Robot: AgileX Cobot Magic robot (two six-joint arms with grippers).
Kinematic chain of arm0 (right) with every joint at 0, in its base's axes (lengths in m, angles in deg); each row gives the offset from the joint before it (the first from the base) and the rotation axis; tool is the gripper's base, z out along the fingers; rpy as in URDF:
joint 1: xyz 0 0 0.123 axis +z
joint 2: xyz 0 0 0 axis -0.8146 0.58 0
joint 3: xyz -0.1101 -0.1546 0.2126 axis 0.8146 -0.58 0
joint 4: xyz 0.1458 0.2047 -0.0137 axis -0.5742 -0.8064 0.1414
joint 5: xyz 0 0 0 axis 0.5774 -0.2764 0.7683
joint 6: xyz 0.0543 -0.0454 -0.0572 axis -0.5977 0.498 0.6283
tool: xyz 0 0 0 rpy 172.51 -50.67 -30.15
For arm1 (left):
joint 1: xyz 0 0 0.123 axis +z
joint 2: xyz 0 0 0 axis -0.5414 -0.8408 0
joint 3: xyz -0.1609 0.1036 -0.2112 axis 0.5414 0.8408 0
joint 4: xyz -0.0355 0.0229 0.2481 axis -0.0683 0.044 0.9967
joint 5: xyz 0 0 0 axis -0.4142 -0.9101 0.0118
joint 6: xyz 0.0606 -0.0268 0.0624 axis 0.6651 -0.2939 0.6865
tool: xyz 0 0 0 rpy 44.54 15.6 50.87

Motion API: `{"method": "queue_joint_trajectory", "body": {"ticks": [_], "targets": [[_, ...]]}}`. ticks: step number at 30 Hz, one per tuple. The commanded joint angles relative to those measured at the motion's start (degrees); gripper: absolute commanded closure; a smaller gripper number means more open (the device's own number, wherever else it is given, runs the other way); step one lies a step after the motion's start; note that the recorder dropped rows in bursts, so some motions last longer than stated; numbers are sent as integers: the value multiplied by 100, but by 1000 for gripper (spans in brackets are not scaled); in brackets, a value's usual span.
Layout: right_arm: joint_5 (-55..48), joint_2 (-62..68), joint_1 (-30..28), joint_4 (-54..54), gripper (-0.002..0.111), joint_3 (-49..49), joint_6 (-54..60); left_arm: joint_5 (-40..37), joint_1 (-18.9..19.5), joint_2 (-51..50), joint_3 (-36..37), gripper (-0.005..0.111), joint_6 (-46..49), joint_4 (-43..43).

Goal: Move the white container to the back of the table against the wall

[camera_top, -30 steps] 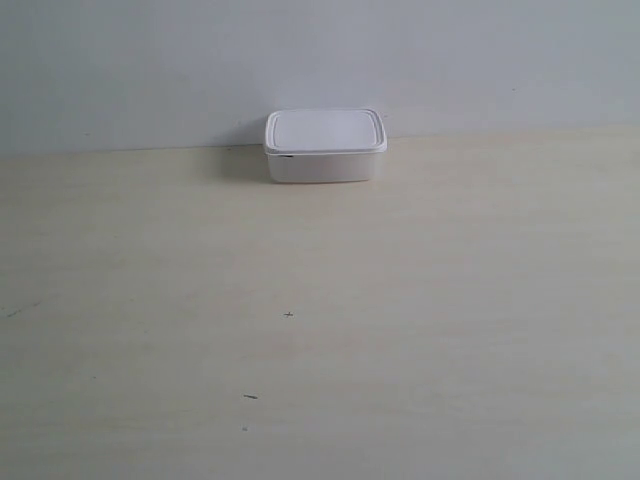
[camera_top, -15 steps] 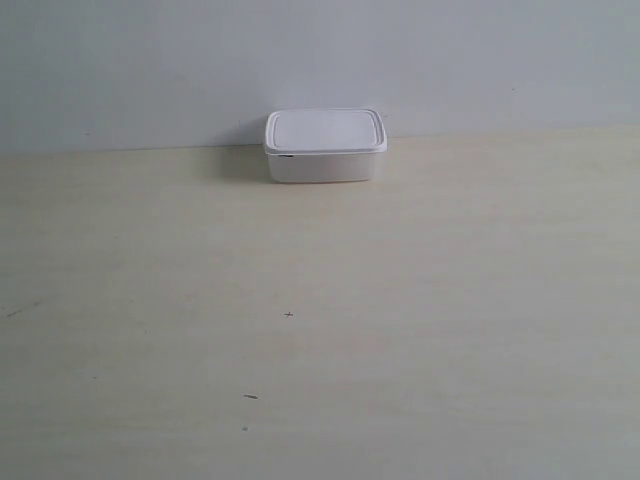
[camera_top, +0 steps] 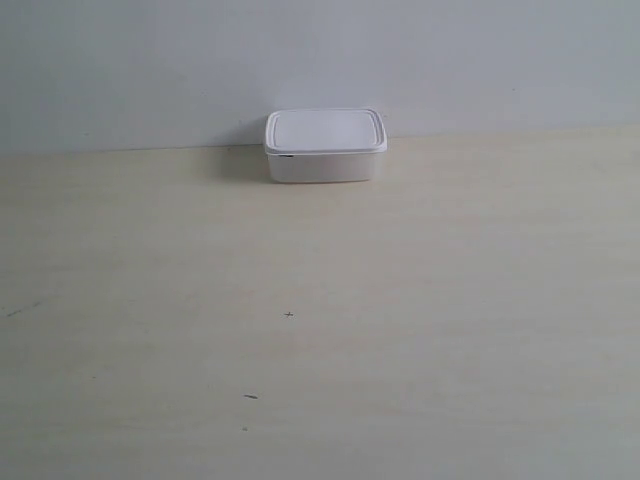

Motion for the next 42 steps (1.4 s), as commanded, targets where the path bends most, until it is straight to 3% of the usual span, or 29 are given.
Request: {"method": "queue_joint_trajectory", "body": {"ticks": [1,6,42], "targets": [[23,-29,8,-71,108,-24,41,3,-34,34,-1,107,-149,-257],[23,-29,8,-71,108,-24,41,26,-34,34,-1,107,-100,-664],[36,-29,8,-72,108,-24,41,46,-34,34,-1,107,-105,-582]]}}
